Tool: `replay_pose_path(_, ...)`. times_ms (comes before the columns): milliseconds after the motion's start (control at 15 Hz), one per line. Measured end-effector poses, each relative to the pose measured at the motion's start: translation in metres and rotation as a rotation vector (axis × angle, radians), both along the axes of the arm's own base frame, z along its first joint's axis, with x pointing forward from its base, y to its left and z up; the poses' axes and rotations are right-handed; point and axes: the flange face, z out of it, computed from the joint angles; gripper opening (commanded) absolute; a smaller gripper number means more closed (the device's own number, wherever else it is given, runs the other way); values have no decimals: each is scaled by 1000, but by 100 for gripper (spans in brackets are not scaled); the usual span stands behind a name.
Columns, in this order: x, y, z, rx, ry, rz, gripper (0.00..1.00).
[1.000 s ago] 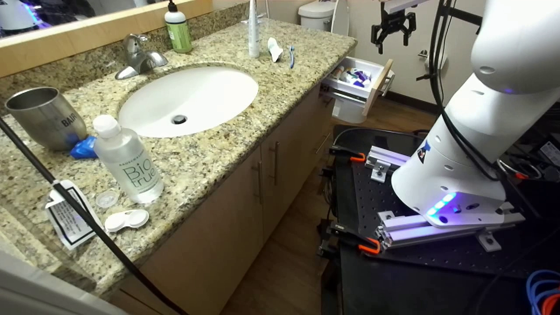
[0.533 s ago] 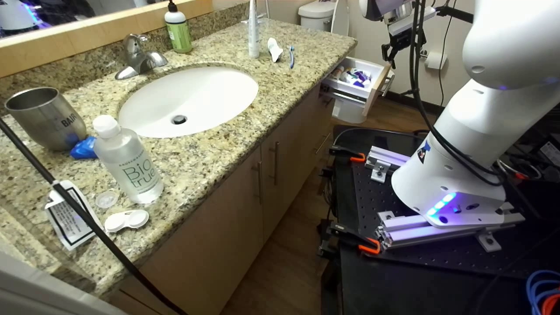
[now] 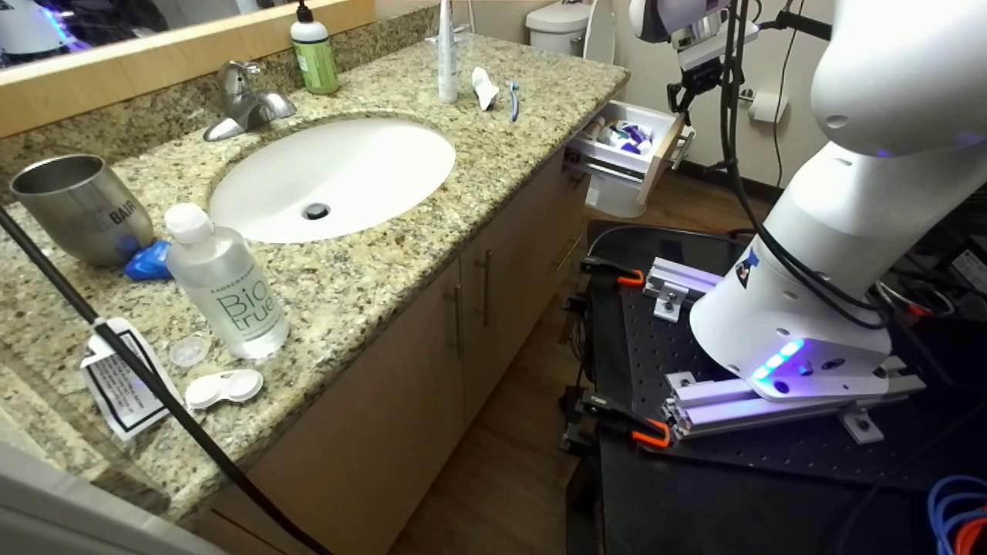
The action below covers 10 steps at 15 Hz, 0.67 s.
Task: Close the drawer
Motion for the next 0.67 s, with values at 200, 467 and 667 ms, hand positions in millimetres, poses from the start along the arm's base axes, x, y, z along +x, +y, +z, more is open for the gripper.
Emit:
replay_pose_path(200, -3, 0, -6, -12, -77, -40, 100)
replay_pose_path(467, -6, -5, -7, -75, -253, -63, 100)
replay_pose_path(667, -6, -4, -10, -149, -372, -44, 100)
